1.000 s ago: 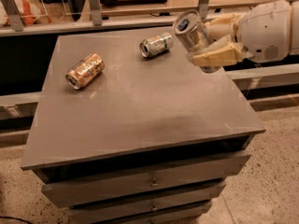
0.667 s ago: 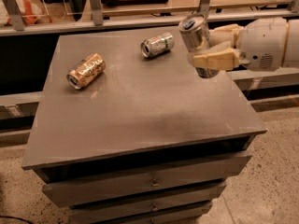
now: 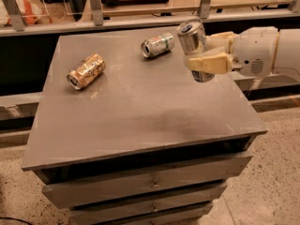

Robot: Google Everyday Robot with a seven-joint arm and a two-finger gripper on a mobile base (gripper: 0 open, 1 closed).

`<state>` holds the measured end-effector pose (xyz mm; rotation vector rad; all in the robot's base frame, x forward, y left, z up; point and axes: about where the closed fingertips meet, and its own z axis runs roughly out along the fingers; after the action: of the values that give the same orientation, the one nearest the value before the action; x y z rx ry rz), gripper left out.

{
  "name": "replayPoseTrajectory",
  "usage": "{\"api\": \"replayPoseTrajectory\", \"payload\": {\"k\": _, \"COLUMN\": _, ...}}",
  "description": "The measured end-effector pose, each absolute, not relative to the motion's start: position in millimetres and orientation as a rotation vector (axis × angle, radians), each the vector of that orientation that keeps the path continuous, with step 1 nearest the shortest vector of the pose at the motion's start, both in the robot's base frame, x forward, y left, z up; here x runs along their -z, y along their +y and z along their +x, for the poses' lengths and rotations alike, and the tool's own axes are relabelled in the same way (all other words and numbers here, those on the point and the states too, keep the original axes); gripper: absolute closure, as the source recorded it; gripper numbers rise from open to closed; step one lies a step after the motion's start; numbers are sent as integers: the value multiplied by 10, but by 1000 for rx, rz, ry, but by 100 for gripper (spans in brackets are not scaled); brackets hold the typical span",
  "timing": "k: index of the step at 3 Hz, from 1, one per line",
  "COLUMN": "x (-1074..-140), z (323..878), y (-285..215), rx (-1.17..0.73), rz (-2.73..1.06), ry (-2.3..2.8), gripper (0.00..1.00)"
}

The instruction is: Place redbull can upright

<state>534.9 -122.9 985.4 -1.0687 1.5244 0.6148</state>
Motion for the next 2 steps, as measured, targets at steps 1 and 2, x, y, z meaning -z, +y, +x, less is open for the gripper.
{"api": "replayPoseTrajectory", "payload": {"k": 1, "x": -9848, "z": 5402, "y": -1210, "rx": -580, "rz": -1019, "ry": 1522, "gripper": 100}}
{"api": "replayPoseTrajectory", "payload": {"k": 2, "x": -9576, "z": 5404, "y": -1161, "rx": -568, "rz": -868, "ry": 1507, "gripper": 100}}
